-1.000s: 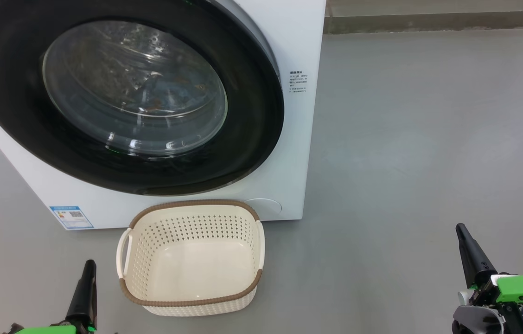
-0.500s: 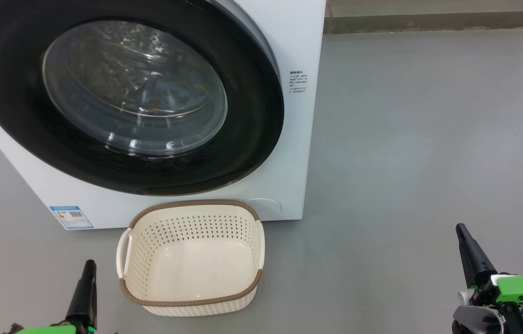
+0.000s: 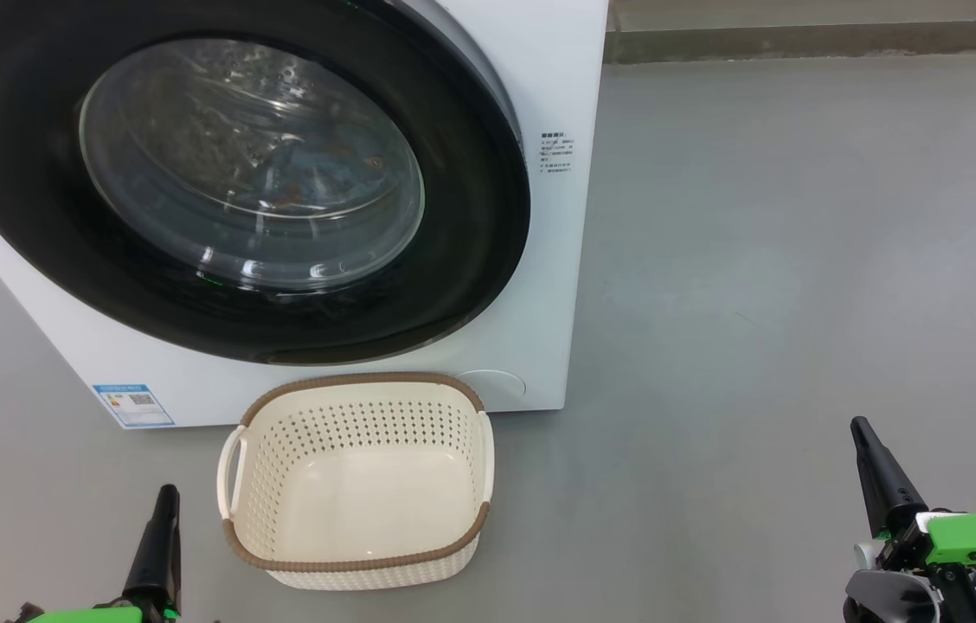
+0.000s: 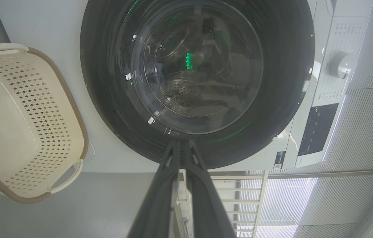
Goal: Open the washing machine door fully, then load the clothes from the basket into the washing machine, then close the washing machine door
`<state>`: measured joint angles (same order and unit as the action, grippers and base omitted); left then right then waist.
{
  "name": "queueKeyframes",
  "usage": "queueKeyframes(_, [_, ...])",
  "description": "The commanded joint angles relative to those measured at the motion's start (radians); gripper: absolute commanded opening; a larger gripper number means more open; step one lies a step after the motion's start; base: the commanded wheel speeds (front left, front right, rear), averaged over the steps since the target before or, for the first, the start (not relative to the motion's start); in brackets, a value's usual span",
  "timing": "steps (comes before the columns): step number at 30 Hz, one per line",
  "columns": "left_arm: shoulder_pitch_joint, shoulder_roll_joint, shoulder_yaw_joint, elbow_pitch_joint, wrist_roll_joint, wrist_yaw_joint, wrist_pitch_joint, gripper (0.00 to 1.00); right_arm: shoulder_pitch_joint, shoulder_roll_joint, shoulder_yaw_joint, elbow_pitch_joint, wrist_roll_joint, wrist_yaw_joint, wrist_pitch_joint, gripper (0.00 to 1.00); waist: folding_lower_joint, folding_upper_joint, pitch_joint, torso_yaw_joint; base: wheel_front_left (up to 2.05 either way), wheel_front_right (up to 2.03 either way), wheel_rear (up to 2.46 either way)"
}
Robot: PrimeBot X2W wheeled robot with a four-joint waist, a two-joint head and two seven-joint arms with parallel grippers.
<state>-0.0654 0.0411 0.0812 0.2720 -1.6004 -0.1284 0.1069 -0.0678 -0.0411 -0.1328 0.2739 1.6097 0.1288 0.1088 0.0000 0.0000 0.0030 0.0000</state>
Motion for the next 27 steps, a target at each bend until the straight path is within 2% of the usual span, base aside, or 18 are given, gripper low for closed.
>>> queueKeyframes(1, [-0.043,0.009,0.032,-0.027,-0.008,-0.002,0.006,0.0,-0.04,-0.009,0.019,-0.029,-0.001,0.002,0.004,0.0,0.0,0.0,0.0,0.0,0.0,0.0,0.0])
queueKeyframes(27, [-0.043,0.009,0.032,-0.027,-0.008,-0.002,0.006,0.0,-0.04,-0.009,0.019,-0.029,-0.001,0.002,0.004,0.0,0.0,0.0,0.0,0.0,0.0,0.0,0.0])
